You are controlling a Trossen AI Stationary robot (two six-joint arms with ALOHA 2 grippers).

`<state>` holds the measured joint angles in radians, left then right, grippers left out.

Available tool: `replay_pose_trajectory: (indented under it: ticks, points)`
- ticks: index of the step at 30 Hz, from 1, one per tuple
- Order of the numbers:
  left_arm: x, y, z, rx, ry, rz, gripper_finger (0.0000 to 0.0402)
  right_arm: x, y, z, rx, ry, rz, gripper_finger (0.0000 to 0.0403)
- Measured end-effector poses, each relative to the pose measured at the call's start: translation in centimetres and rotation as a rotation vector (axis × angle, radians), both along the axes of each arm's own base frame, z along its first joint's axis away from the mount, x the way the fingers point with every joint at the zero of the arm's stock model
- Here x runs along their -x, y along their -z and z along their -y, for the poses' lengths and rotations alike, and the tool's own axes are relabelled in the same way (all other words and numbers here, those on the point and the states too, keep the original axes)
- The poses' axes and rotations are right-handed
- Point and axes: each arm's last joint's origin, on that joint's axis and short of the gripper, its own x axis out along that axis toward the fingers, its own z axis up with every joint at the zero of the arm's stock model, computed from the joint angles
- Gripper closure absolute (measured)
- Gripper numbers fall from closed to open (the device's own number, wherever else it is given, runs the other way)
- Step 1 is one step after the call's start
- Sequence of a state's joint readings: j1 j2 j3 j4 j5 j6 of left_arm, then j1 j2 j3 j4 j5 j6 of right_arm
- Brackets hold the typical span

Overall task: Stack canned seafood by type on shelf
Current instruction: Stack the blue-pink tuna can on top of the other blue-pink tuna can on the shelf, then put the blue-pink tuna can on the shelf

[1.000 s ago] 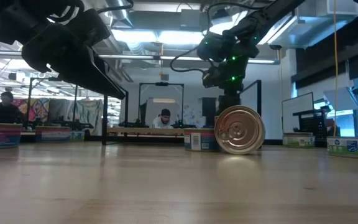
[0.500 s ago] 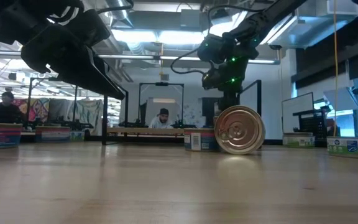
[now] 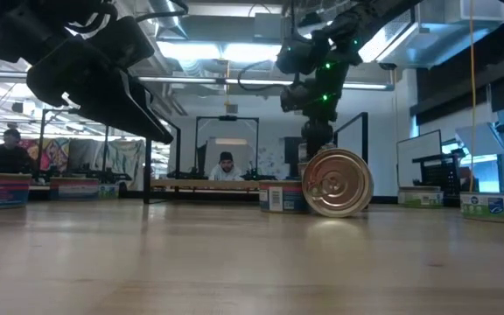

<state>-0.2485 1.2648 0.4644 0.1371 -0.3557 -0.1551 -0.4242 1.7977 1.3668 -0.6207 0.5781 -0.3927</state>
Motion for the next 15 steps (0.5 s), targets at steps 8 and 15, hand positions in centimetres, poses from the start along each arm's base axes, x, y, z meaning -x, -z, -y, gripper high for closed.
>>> replay_pose_trajectory:
  ticks: [8, 15]
  points:
    - [0.0, 0.0, 0.0, 0.005, -0.004, 0.002, 0.0153, -0.5, -3.1, -2.7, -0.161, -0.016, 0.005, 0.0100]
    - [-0.2, -0.1, 0.0, 0.016, -0.010, 0.026, 0.0153, -0.4, -3.2, -10.6, -0.410, -0.165, 0.022, 0.0100]
